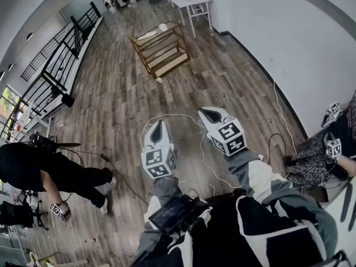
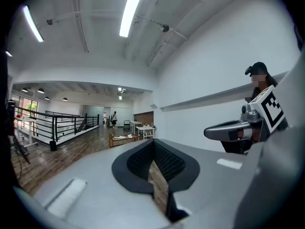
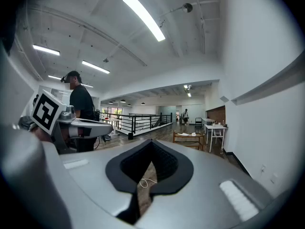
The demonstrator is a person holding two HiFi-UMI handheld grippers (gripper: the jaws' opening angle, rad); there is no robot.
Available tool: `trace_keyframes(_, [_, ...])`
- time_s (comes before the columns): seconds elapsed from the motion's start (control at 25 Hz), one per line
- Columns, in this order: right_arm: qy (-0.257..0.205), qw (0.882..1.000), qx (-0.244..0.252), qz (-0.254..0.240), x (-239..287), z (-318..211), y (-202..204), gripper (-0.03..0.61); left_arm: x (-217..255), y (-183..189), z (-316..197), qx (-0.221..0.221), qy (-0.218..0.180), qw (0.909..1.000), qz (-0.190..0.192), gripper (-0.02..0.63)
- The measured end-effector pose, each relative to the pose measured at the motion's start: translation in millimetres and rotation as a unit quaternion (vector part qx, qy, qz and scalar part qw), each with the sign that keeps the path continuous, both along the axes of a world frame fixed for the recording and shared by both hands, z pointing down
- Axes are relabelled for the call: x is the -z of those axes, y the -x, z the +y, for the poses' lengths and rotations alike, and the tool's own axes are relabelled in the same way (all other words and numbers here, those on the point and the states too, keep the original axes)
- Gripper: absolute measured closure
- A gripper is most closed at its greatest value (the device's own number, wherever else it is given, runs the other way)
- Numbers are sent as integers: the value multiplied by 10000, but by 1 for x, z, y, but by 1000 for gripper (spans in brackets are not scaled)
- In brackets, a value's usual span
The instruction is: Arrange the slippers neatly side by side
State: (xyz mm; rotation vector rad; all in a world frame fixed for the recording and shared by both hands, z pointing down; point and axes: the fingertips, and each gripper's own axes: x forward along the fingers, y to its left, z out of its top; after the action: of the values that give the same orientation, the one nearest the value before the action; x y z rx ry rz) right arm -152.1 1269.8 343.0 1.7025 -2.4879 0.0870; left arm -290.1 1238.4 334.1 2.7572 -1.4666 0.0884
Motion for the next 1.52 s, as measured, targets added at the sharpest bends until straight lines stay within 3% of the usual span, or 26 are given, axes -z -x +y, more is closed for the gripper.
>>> trace_keyframes(0.4, [18, 10000, 36, -73, 3, -4, 3, 577, 5, -2, -6, -47, -6, 10000, -49, 607])
trace_keyframes(0.56, [-224, 9997, -94, -78, 10, -9, -7, 574, 3, -9, -11, -39, -5, 10000, -70, 607])
trace_keyframes(1.08, [-31, 9998, -12, -199, -4, -24, -17, 574, -3, -22, -23, -70, 14, 9999, -140, 607])
trace_keyframes(1.52, [187, 9996, 34, -198, -36, -100, -19, 574, -37, -30, -106, -252, 253, 9993, -108, 607])
